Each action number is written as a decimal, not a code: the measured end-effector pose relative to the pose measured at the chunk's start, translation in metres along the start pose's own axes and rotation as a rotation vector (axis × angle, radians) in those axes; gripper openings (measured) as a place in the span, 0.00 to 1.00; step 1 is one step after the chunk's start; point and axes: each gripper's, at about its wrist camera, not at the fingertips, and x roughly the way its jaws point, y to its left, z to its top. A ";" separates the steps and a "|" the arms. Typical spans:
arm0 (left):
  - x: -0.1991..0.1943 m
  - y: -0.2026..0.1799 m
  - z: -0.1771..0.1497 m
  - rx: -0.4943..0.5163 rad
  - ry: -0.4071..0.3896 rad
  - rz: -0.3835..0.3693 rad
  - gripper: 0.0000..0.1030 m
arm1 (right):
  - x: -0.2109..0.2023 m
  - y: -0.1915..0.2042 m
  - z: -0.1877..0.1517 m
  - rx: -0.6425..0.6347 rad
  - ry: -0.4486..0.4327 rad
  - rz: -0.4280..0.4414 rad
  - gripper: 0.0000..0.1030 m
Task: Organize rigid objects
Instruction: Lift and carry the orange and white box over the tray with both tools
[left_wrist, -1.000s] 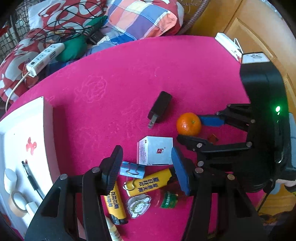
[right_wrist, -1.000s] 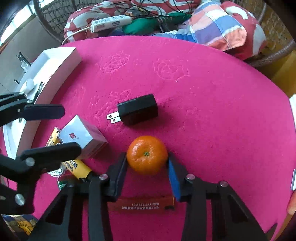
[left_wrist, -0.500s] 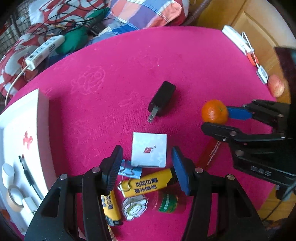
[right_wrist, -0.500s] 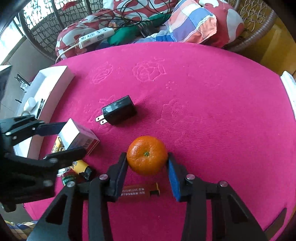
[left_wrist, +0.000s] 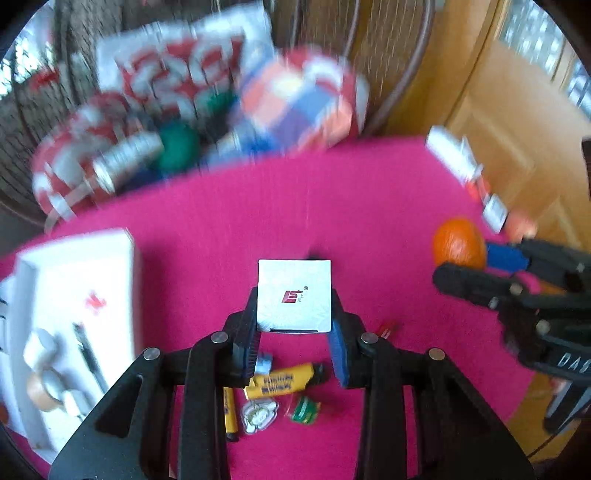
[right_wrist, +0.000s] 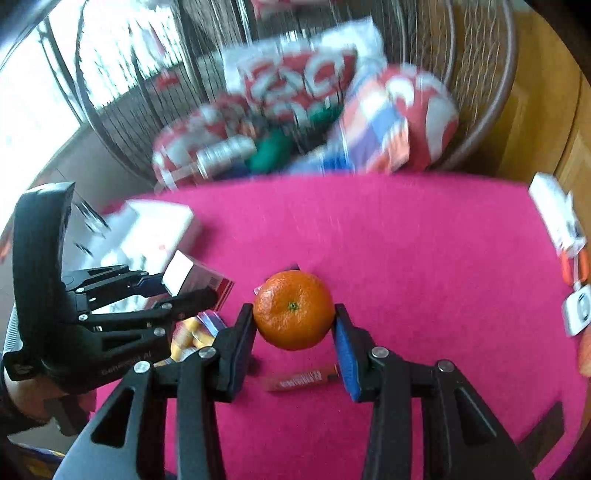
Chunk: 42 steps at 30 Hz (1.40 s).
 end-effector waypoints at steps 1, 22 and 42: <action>-0.018 -0.001 0.006 -0.005 -0.049 0.003 0.31 | -0.011 0.004 0.004 -0.004 -0.033 0.004 0.40; -0.233 0.039 0.030 -0.058 -0.460 0.118 0.31 | -0.184 0.107 0.055 -0.121 -0.590 0.129 0.40; -0.252 0.087 -0.011 -0.146 -0.447 0.126 0.31 | -0.160 0.170 0.051 -0.182 -0.498 0.189 0.40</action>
